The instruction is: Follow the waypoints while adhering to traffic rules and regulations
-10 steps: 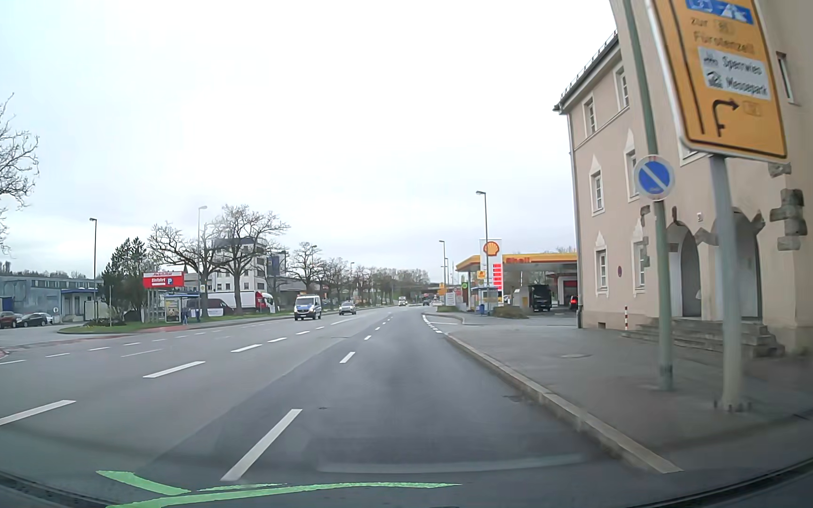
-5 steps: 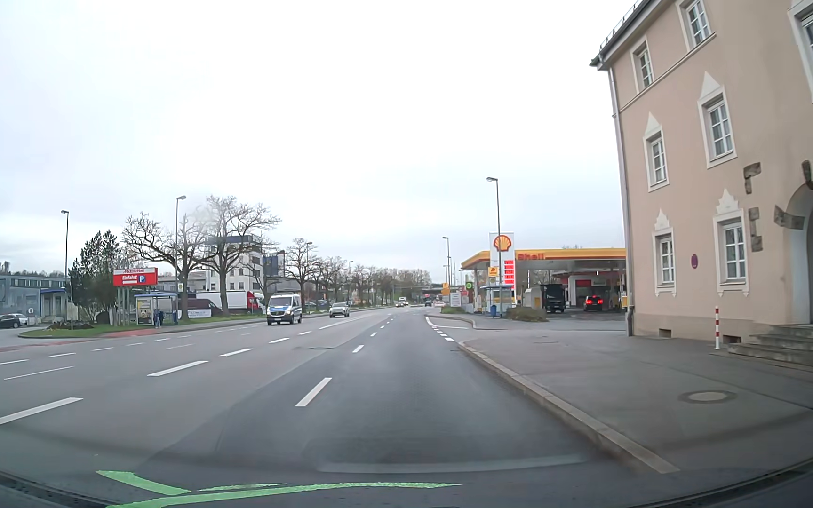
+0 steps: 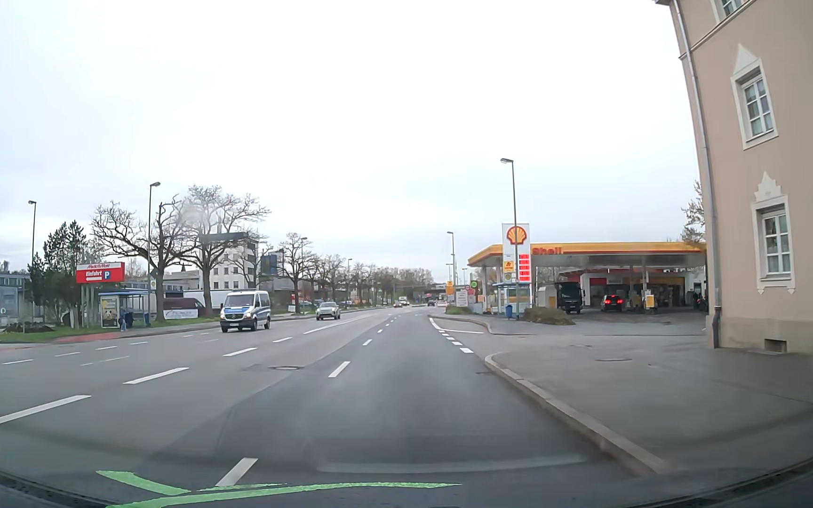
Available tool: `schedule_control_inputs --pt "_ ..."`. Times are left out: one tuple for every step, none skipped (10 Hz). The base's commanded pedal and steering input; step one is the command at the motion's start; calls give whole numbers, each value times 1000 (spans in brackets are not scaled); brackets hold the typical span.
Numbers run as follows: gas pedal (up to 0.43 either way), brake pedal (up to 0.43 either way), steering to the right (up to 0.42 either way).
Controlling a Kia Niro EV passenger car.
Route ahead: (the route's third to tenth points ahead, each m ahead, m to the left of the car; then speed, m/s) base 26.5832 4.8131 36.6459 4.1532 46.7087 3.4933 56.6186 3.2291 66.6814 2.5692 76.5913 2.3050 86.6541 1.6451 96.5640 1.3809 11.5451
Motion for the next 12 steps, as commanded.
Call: schedule_control_inputs --pt "110 0 -2" --pt "110 0 -1" --pt "110 0 -1" --pt "110 0 0" --pt "110 0 0" --pt "110 0 0" --pt "110 0 0" --pt "110 0 1" --pt "110 0 1" --pt "110 0 1" --pt "110 0 1" --pt "110 0 1"
